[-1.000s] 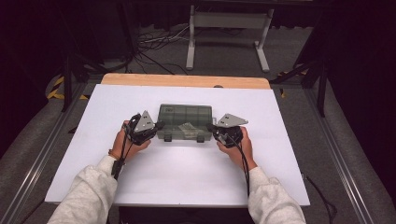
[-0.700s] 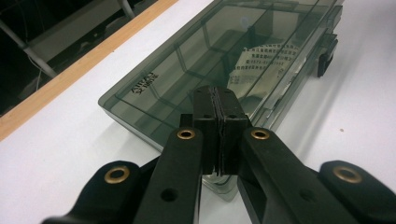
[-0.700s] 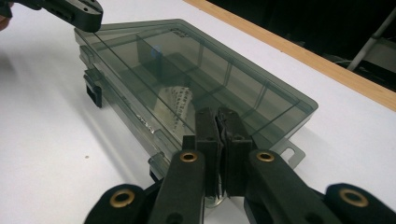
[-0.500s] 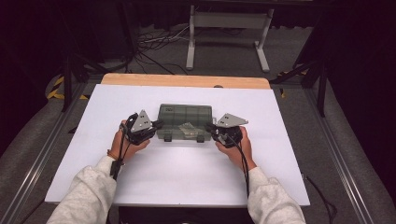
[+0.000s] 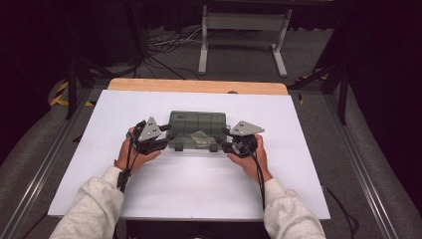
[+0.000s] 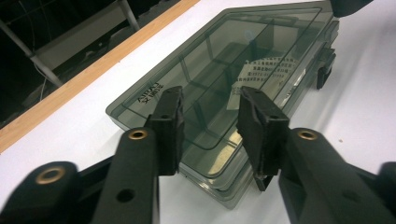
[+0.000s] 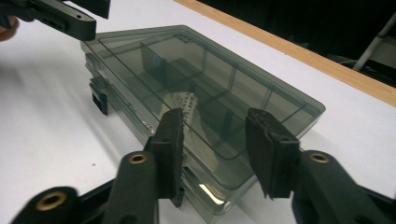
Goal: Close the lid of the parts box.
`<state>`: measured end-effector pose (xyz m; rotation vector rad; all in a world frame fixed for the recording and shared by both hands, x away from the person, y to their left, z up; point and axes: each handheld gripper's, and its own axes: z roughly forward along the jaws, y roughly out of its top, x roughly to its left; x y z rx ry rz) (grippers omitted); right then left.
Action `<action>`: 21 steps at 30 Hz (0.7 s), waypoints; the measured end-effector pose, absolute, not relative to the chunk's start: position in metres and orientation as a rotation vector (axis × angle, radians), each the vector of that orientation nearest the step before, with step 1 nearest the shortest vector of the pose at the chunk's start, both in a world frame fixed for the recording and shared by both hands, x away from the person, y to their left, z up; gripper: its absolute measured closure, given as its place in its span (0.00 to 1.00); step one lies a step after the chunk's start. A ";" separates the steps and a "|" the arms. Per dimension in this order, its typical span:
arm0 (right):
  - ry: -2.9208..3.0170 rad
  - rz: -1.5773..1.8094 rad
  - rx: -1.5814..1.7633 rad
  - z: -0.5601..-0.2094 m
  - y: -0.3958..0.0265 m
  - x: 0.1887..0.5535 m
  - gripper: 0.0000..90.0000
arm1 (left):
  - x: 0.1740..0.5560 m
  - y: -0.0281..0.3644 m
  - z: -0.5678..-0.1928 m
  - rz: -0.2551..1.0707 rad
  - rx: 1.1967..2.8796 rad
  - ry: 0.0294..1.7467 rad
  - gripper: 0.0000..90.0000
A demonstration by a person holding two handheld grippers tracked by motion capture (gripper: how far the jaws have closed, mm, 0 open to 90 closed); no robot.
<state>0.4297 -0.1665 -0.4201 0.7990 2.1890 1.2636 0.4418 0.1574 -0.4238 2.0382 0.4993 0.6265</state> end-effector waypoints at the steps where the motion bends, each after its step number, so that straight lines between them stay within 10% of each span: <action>1: 2.187 1.262 0.796 -0.420 -0.166 0.430 0.58 | 0.442 0.157 -0.424 0.630 2.037 0.503 0.65; 21: 2.119 1.224 0.807 -0.420 -0.158 0.430 0.11 | 0.441 0.158 -0.422 0.658 1.993 0.534 0.16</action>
